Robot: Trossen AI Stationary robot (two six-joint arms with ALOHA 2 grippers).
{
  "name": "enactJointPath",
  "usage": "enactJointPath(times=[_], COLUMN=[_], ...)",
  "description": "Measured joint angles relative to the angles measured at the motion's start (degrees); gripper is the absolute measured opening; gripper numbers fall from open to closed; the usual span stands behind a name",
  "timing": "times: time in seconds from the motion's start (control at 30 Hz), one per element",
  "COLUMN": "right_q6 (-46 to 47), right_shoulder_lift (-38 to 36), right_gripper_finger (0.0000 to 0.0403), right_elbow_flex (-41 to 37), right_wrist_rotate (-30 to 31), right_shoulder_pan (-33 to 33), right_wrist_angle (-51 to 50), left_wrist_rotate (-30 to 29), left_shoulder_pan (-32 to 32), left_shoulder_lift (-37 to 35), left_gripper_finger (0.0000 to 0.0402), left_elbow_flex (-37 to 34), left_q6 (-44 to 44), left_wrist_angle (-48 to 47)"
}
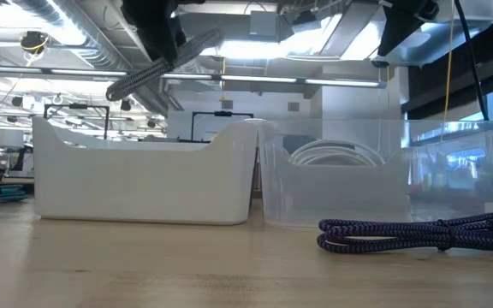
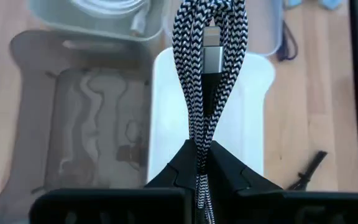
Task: Pick & Place USB Port
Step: Put the white patterned charger cable into the white bin
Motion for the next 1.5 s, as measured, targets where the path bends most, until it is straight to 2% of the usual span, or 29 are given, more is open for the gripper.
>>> enactJointPath(times=[0.23, 0.37, 0.67, 0.97, 1.27, 1.5], right_q6=[0.03, 0.05, 0.19, 0.19, 0.19, 0.24], right_shoulder_lift=[0.00, -0.01, 0.00, 0.00, 0.00, 0.00], right_gripper_finger=[0.0055, 0.0055, 0.0055, 0.0055, 0.0055, 0.0055], right_elbow_flex=[0.00, 0.00, 0.00, 0.00, 0.00, 0.00], right_wrist_rotate=[0.13, 0.13, -0.21, -0.28, -0.33, -0.50], right_shoulder_pan=[0.00, 0.00, 0.00, 0.00, 0.00, 0.00], right_wrist_angle=[0.03, 0.03, 0.00, 0.02, 0.03, 0.02], left_wrist_rotate=[0.15, 3.07, 2.94, -0.98, -1.58, -1.38], left_shoulder_pan=[-2.54, -3.58, -3.87, -3.13, -1.91, -2.08], left_shoulder_lift=[4.44, 8.97, 15.72, 21.62, 25.13, 24.84], left_gripper_finger=[0.0009, 0.0009, 0.0009, 0.0009, 0.0011, 0.0084], left_elbow_flex=[0.00, 0.00, 0.00, 0.00, 0.00, 0.00], left_q6=[-1.70, -1.66, -1.22, 1.80, 3.51, 5.01], left_wrist_angle=[1.31, 2.86, 3.35, 3.22, 4.57, 4.47])
